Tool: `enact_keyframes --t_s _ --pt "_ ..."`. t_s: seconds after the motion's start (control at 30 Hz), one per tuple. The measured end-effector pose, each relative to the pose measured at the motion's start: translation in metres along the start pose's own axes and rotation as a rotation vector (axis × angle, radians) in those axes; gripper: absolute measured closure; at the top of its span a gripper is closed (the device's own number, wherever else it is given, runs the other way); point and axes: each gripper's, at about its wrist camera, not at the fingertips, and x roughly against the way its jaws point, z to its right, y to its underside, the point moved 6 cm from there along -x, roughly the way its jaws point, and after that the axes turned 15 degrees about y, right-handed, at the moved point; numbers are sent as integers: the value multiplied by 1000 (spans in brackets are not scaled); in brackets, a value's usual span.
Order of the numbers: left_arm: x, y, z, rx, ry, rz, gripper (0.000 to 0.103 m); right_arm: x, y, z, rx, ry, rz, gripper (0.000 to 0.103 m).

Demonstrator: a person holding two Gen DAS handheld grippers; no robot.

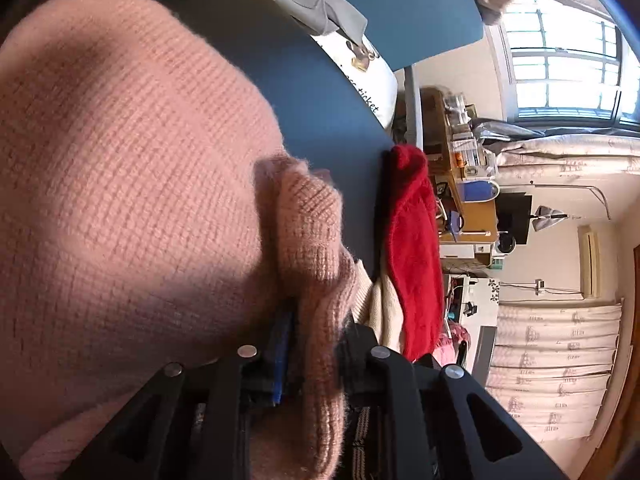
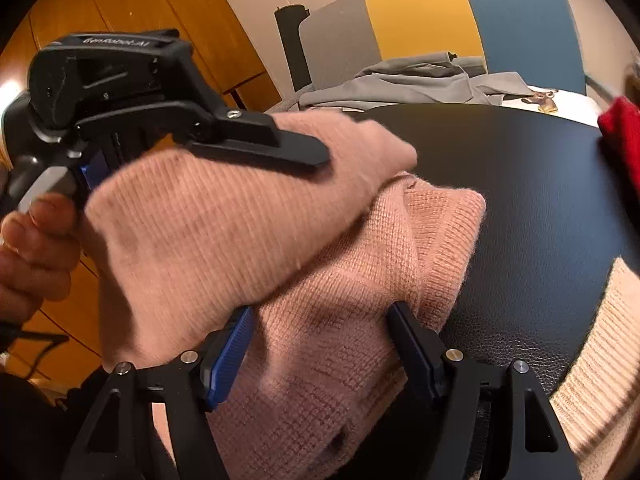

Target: Fold clothes

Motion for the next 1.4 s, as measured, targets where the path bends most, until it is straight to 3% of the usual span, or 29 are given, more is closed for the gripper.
enact_keyframes --t_s 0.13,0.27,0.3,0.33,0.37,0.47,0.57,0.73,0.87,0.9,0.97,1.1,1.13,1.17,1.33,1.4 --pt "8 8 19 6 65 -48 81 6 -1 2 -22 -4 12 31" --pt "12 17 44 -25 136 -121 81 22 3 1 -9 73 14 29" --pt "13 18 50 -43 143 -134 81 27 6 0 1 97 12 26" --pt "14 20 56 -62 153 -146 81 31 9 0 8 124 0 13" --pt "16 21 61 -82 162 -156 81 38 14 1 10 140 -8 10" --pt "37 19 67 -130 195 -151 81 63 28 6 11 180 -29 10" --pt "75 7 56 -168 211 -82 81 90 39 10 14 200 -31 10" --pt "144 -7 8 -232 77 98 81 129 30 -27 47 53 -3 10" --pt "174 3 -28 -303 -22 174 81 126 30 -61 51 -118 -62 11" --pt "180 6 -36 -322 -46 192 81 119 31 -66 39 -146 -83 12" --pt "191 15 -49 -345 -51 215 81 102 37 -73 42 -160 -128 36" --pt "196 37 -52 -482 -14 190 81 70 49 -76 4 -171 -229 46" --pt "192 43 -50 -523 -1 169 81 64 51 -75 -8 -171 -245 61" --pt "187 49 -48 -561 -2 143 81 62 52 -74 -10 -149 -250 88" --pt "148 78 -73 -689 -166 -53 83 80 64 -53 -59 -33 -223 91" --pt "138 82 -83 -713 -204 -72 84 75 82 -39 -104 27 -256 91"
